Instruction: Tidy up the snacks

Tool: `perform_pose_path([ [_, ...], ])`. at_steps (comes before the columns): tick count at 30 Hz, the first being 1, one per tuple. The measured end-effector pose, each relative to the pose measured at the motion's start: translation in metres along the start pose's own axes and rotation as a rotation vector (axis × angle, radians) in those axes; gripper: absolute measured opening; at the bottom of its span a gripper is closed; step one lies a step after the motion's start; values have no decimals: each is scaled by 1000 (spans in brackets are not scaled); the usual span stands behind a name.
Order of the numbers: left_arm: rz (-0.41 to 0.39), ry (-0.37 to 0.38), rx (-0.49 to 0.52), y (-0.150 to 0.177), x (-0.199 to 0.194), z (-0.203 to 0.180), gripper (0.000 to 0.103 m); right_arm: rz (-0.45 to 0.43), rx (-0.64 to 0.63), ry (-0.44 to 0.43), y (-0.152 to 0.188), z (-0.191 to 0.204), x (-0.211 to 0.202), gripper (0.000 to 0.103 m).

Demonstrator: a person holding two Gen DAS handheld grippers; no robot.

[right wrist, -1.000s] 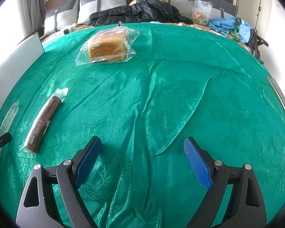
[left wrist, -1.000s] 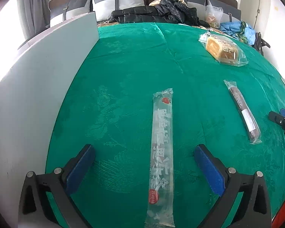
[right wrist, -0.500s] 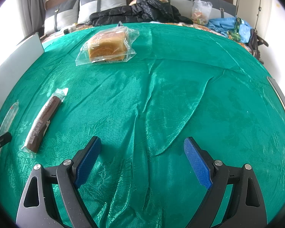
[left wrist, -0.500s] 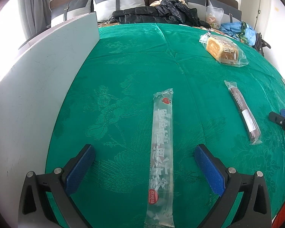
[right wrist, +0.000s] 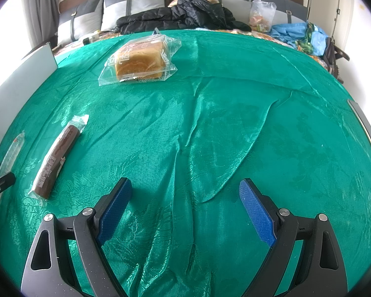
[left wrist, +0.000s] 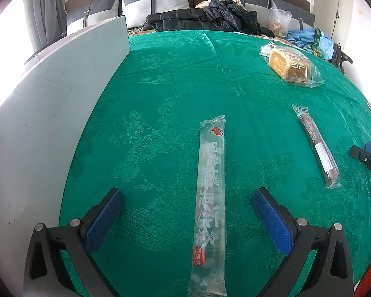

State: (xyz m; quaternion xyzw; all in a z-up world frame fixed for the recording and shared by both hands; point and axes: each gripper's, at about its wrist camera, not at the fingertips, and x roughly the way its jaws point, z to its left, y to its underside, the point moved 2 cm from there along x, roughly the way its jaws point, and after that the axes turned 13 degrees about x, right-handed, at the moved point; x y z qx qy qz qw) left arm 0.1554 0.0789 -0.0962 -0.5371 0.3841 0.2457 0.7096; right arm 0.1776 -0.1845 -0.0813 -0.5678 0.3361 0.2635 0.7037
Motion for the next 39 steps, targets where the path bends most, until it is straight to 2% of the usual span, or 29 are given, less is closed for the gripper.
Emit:
perform_pose_path([
  [8, 9, 9, 4, -1, 1, 0, 103, 0, 0, 0, 0, 0, 0, 92],
  [12, 110, 61, 38, -9, 2, 5, 100, 20, -11, 5, -2, 2, 2, 93],
  [14, 123, 66, 46, -12, 0, 5, 88, 141, -23, 17, -13, 10, 4, 91],
  [15, 126, 70, 54, -13, -2, 4, 80, 164, -8, 6, -18, 15, 3, 90],
  [17, 124, 79, 68, -15, -5, -1, 66, 169, 62, -96, -31, 31, -9, 90],
  [18, 120, 82, 75, -16, -6, -4, 53, 183, 88, -140, -36, 43, -13, 90],
  [19, 113, 82, 79, -17, -8, -6, 30, 218, 104, -177, -40, 58, -12, 90],
  [20, 105, 88, 80, -18, -9, -8, 19, 258, 107, -200, -42, 71, -8, 90],
  [22, 114, 93, 61, -18, -10, -7, 18, 371, 80, -207, -38, 103, 9, 89],
  [24, 110, 114, 21, -14, -15, -3, 18, 410, 35, -157, -31, 125, 20, 84],
  [27, 82, 133, -22, -1, -31, 3, 17, 377, -42, -85, -22, 145, 22, 49],
  [28, 76, 139, -33, 3, -35, 5, 17, 367, -60, -79, -21, 147, 20, 21],
  [32, 32, 200, -121, 12, -56, 19, 17, 371, -33, -112, -23, 138, 9, 18],
  [35, -17, 255, -197, 12, -76, 31, 17, 360, -14, -181, -27, 131, -12, 18],
  [39, -123, 291, -277, 1, -119, 60, 17, 327, -38, -305, -42, 157, -57, 18],
])
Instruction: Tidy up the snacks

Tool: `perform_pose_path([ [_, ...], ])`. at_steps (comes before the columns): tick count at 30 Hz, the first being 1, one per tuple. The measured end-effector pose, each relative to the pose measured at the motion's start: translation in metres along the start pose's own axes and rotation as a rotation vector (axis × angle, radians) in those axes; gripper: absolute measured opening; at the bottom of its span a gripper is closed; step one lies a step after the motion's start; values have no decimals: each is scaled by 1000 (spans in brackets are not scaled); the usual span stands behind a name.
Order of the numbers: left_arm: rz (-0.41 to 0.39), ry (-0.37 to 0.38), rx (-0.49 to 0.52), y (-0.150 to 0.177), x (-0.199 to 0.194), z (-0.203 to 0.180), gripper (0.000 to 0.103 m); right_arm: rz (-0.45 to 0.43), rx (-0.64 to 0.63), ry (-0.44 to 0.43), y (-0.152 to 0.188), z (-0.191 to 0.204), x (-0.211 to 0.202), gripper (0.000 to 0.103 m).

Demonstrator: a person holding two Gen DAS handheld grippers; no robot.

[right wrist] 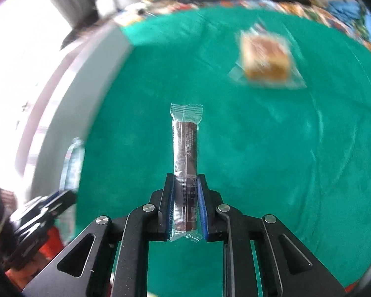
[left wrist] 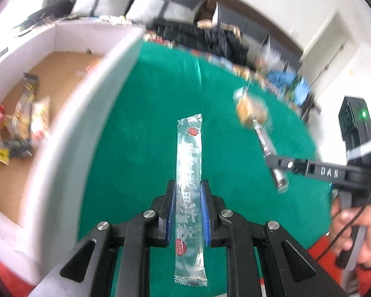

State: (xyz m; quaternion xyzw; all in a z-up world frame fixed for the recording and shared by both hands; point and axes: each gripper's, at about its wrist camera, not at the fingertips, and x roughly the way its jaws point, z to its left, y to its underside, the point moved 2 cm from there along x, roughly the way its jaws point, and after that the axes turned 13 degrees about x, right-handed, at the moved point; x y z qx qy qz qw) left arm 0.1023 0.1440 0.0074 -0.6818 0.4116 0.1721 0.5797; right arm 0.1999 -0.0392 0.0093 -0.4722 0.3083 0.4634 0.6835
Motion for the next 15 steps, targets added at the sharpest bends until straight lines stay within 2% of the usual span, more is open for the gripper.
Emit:
perform_pose_path([
  [4, -90, -45, -40, -32, -52, 40, 18, -32, -105, -151, -8, 81, -34, 18],
  [7, -104, -181, -53, -47, -80, 88, 18, -18, -184, -261, -11, 155, -40, 18],
  [10, -55, -325, -68, -51, -90, 137, 22, 12, -242, -318, -7, 222, -27, 19],
  [11, -29, -391, -75, -50, -90, 153, 26, 35, -252, -335, -6, 236, -19, 25],
  [12, 6, -456, -88, -47, -90, 170, 47, 60, -251, -344, -3, 242, -10, 31],
  [13, 23, -492, -98, -44, -90, 178, 68, 108, -247, -361, -1, 252, 1, 56],
  [14, 34, -548, -108, -39, -93, 188, 73, 139, -246, -364, 2, 257, 11, 63],
  [15, 28, -575, -105, -34, -98, 191, 74, 136, -249, -351, 4, 254, 14, 62],
])
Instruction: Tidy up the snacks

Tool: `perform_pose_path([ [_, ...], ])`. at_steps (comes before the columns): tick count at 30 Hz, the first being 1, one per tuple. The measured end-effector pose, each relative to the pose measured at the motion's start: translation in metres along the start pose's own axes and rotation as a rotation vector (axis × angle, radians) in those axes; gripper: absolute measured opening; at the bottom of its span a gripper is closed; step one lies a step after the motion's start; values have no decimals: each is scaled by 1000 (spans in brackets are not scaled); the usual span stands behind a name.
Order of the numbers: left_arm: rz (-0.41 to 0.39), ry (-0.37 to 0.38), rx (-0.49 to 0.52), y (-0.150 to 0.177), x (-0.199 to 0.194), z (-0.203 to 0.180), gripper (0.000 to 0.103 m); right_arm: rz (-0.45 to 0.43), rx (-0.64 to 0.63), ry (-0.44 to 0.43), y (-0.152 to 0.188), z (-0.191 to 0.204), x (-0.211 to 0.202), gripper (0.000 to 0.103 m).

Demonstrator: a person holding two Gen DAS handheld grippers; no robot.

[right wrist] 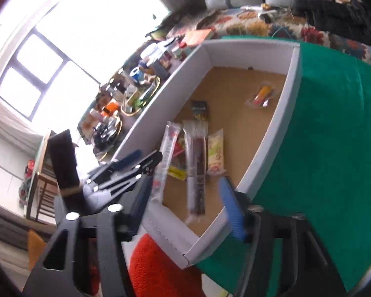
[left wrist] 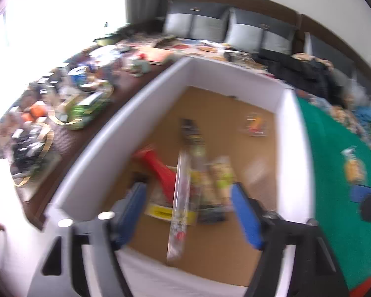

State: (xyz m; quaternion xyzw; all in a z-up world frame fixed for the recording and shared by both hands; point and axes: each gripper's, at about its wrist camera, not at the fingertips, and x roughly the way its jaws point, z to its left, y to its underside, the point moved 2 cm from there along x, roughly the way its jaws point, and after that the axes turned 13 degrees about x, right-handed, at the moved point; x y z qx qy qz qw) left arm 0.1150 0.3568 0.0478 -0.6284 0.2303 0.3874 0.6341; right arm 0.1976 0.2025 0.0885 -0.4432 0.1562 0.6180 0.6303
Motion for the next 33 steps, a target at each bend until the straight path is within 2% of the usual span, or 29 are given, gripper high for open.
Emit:
perform_pose_path([
  [3, -22, -7, 4, 15, -7, 0, 76, -25, -42, 60, 18, -22, -4, 62],
  [6, -59, 51, 22, 24, -21, -25, 77, -61, -58, 168, 29, -73, -13, 66],
  [7, -71, 71, 32, 24, -24, -31, 78, -89, -65, 235, 38, -100, -20, 67],
  [11, -138, 219, 116, 24, -49, -101, 88, -204, -54, 498, 79, -214, -54, 67],
  [13, -152, 289, 169, 25, -53, -141, 96, -267, -29, 607, 103, -262, -79, 67],
  [16, -125, 377, 243, 35, -38, -211, 99, -374, 8, 716, 134, -311, -120, 67],
  [18, -81, 392, 281, 42, -20, -250, 99, -425, 27, 776, 151, -335, -140, 67],
  [22, 4, 403, 317, 55, 21, -315, 99, -459, 70, 832, 170, -364, -161, 67],
  [25, 22, 359, 359, 56, 43, -348, 99, -477, 154, 813, 181, -389, -164, 69],
  [26, 18, 351, 365, 55, 49, -354, 99, -510, 201, 799, 184, -389, -172, 73],
  [28, 22, 337, 367, 52, 58, -360, 99, -525, 289, 812, 185, -398, -177, 75],
  [29, 29, 331, 366, 50, 65, -363, 99, -521, 334, 778, 185, -405, -181, 76],
  [31, 37, 319, 365, 49, 76, -367, 99, -531, 367, 748, 185, -411, -186, 77],
  [33, 47, 314, 358, 52, 85, -368, 99, -523, 353, 772, 185, -407, -184, 78],
])
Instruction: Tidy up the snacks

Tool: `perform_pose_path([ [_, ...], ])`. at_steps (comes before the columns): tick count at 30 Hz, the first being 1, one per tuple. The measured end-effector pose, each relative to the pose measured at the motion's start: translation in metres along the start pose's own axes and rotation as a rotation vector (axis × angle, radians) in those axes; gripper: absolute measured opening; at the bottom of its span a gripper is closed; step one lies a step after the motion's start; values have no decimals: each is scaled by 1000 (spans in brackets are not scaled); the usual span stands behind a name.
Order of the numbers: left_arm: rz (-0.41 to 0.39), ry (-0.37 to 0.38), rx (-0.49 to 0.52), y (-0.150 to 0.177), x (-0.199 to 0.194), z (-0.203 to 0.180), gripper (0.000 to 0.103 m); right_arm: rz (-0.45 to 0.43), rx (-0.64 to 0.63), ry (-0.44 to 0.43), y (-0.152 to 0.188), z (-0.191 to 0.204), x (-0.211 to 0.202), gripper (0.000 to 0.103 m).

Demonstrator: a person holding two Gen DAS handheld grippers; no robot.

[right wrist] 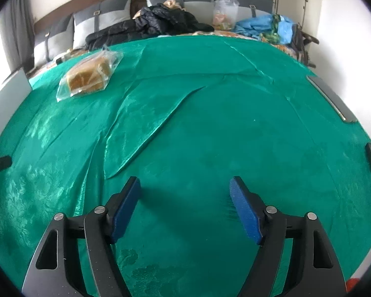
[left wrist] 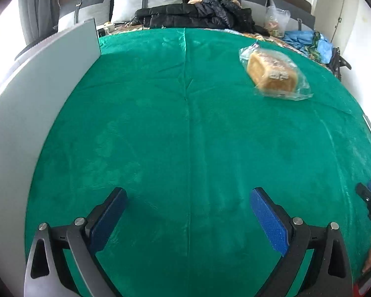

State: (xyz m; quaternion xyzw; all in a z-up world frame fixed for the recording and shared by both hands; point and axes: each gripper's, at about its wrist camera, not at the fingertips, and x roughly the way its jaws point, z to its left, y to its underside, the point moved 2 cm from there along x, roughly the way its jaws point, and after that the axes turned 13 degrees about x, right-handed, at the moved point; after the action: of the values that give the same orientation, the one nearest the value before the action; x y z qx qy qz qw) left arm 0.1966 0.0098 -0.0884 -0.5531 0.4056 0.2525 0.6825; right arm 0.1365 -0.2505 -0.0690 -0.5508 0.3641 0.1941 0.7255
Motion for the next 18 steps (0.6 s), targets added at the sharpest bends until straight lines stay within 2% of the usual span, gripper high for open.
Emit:
perform_pose_path([
  [3, -31, -52, 48, 7, 0, -5, 101, -1, -1, 5, 2, 1, -3, 79],
  [18, -42, -41, 55, 7, 2, -5, 103, 7, 12, 10, -3, -3, 9, 83],
])
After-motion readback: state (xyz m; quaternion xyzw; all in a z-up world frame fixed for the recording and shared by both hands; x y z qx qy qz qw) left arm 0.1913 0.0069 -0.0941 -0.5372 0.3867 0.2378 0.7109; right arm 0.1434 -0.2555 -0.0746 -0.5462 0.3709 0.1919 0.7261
